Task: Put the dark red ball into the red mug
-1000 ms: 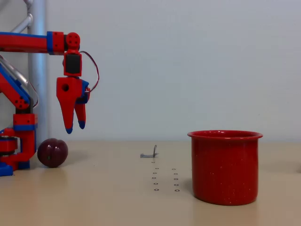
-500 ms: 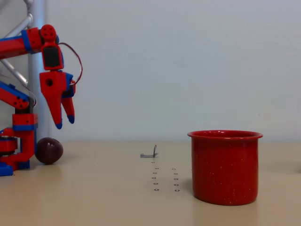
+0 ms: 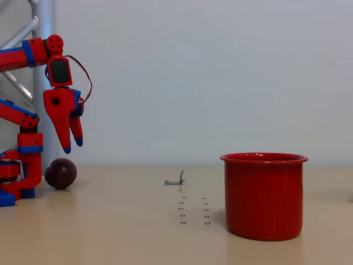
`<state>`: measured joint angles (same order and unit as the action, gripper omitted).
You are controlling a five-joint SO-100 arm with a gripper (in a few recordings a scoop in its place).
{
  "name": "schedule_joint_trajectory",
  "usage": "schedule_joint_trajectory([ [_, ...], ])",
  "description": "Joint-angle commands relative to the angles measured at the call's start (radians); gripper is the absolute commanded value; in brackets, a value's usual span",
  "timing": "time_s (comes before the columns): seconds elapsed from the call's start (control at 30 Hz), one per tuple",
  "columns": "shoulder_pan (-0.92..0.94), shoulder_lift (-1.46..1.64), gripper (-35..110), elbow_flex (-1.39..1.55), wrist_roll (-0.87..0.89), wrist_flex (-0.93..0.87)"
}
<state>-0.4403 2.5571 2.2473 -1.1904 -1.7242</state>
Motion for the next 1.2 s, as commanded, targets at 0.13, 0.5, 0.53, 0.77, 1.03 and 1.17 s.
schedule_joint_trajectory([
  [0.13,-0.167,-0.005,34,0.000,0.124,0.003],
  [0.5,-0.364,-0.098,35,-0.015,0.146,0.143],
  [0.53,-0.364,-0.110,35,-0.017,0.124,0.166],
  [0.77,-0.301,-0.163,35,0.002,-0.041,0.314],
  [1.03,-0.216,-0.155,37,0.014,-0.153,0.290],
  [1.17,-0.169,-0.152,37,-0.003,-0.229,0.218],
])
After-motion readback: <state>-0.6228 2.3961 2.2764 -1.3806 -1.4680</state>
